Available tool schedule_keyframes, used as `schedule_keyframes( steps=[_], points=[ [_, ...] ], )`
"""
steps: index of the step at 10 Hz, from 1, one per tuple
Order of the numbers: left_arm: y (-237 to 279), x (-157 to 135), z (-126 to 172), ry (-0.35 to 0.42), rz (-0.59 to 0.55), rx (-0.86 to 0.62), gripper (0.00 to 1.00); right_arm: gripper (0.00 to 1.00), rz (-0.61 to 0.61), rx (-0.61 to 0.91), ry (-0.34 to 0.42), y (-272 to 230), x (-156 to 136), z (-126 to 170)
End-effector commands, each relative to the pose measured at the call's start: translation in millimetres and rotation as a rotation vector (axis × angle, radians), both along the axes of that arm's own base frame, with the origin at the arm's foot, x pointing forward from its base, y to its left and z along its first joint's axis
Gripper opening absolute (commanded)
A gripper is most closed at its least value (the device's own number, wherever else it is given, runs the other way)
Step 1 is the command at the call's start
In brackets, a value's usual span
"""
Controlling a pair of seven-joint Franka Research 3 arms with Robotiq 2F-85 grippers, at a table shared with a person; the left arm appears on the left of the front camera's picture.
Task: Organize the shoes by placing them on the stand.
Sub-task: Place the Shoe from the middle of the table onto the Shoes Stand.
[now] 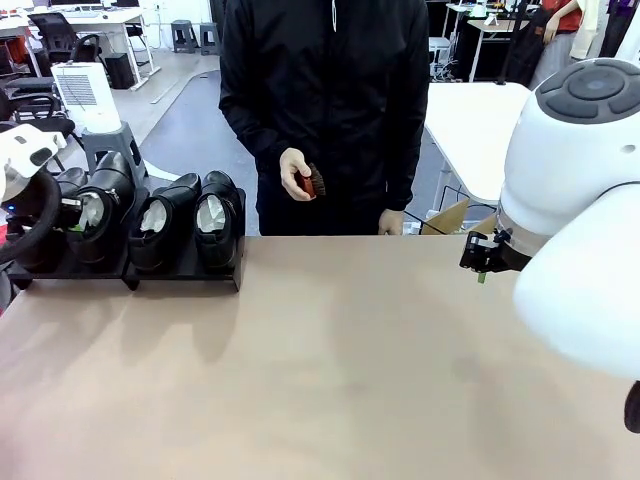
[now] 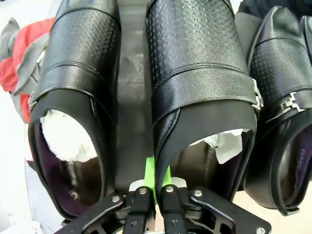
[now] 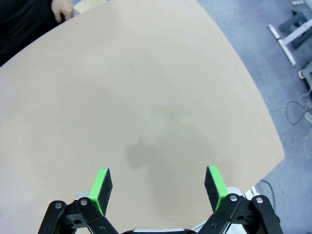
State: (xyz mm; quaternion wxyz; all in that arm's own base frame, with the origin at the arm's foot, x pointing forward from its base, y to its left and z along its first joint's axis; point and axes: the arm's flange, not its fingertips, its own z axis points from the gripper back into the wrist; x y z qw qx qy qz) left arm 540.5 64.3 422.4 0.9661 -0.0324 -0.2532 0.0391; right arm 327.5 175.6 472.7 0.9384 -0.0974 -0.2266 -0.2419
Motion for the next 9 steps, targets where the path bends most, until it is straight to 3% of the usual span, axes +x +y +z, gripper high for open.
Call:
schedule_keyframes(
  steps=[1, 2, 6, 7, 9],
  points=[
    [1.6, 7.5, 3.3, 0.006, 0.028, -0.001, 0.00, 1.00, 0.010, 0.001, -0.002, -2.0, 2.8, 2.3],
    [1.5, 7.5, 4.2, 0.006, 0.023, -0.002, 0.12, 1.00, 0.010, 0.001, -0.002, -2.0, 2.8, 2.3],
    [-0.1, 3.6, 13.4, 0.004, 0.008, 0.025, 0.88, 1.00, 0.010, 0.001, -0.002, -2.0, 2.8, 2.3],
    [-2.2, 0.8, 19.1, -0.008, 0.003, 0.037, 1.00, 1.00, 0.010, 0.001, -0.002, -2.0, 2.8, 2.3],
    [-6.7, -6.8, 32.2, 0.020, -0.010, 0.038, 1.00, 1.00, 0.010, 0.001, -0.002, -2.0, 2.8, 2.3]
  ],
)
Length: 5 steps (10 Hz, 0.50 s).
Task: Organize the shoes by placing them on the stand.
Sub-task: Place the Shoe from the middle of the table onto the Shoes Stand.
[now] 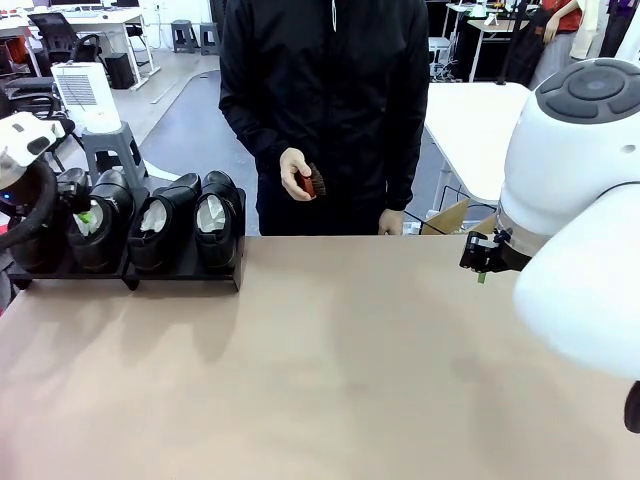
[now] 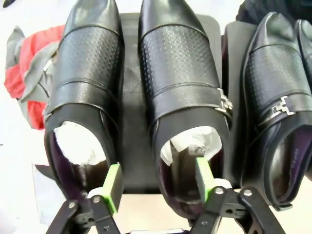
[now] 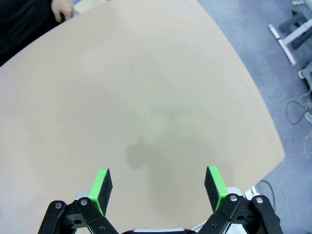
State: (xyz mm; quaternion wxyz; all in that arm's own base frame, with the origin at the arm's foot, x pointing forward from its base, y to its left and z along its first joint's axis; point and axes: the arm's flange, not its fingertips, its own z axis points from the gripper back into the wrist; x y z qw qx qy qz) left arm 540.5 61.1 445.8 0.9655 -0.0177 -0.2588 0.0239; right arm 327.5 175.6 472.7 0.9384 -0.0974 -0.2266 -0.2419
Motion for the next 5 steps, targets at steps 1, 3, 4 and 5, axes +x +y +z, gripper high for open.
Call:
schedule_keyframes(
  steps=[1, 3, 4, 5],
  points=[
    [-5.2, -11.9, 16.0, 0.034, 0.009, 0.015, 1.00, 1.00, 0.010, 0.001, -0.002, -2.1, 2.8, 2.3],
    [-5.2, -21.2, 28.1, 0.015, 0.027, 0.020, 1.00, 1.00, 0.010, 0.001, -0.002, -2.1, 2.8, 2.3],
    [-3.6, -8.3, 15.9, 0.015, -0.006, 0.010, 1.00, 1.00, 0.010, 0.001, -0.002, -2.1, 2.8, 2.3],
    [-3.6, -8.3, 15.9, 0.015, -0.006, 0.010, 1.00, 1.00, 0.010, 0.001, -0.002, -2.1, 2.8, 2.3]
  ],
)
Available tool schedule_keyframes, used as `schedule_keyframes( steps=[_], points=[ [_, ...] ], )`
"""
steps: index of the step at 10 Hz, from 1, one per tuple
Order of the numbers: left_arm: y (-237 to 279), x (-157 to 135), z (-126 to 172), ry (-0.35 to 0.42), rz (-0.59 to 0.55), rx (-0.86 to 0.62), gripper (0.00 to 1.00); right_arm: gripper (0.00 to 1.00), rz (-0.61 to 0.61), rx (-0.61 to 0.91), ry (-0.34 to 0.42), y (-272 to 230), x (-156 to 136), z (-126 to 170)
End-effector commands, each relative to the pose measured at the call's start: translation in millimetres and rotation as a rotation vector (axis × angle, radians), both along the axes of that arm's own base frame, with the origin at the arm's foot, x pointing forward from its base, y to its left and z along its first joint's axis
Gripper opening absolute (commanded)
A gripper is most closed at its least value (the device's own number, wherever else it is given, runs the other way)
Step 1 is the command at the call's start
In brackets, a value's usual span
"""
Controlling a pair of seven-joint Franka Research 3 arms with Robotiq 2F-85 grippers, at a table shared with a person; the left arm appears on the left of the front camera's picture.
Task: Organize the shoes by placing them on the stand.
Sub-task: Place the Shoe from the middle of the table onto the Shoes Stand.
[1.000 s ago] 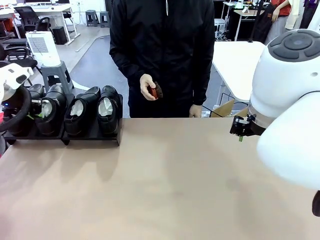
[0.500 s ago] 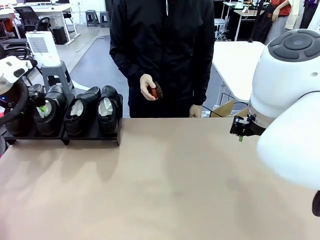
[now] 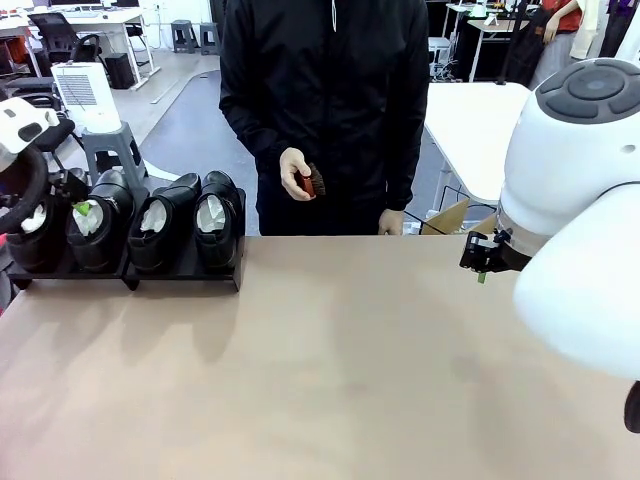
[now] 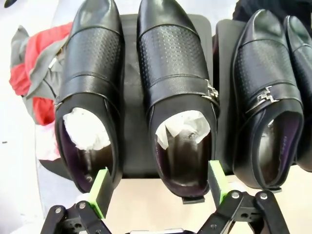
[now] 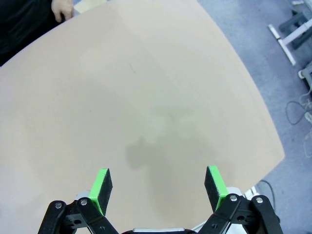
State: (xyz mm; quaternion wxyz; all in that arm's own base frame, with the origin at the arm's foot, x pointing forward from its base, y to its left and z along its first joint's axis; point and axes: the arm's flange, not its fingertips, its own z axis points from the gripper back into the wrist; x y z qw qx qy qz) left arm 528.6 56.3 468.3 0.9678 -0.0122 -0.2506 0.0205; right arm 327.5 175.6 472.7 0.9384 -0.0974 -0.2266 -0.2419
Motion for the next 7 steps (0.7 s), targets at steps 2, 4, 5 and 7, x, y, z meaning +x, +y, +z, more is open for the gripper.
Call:
schedule_keyframes(
  steps=[2, 4, 5, 7],
  points=[
    [1.2, 3.6, -6.6, -0.002, -0.002, -0.002, 1.00, 1.00, 0.010, 0.001, -0.002, -2.1, 2.8, 2.3],
    [1.2, 3.6, -6.6, -0.002, -0.002, -0.002, 1.00, 1.00, 0.010, 0.001, -0.002, -2.1, 2.8, 2.3],
    [1.2, 3.6, -6.6, -0.002, -0.002, -0.002, 1.00, 1.00, 0.010, 0.001, -0.002, -2.1, 2.8, 2.3],
    [1.2, 3.6, -6.6, -0.002, -0.002, -0.002, 1.00, 1.00, 0.010, 0.001, -0.002, -2.1, 2.8, 2.3]
  ],
)
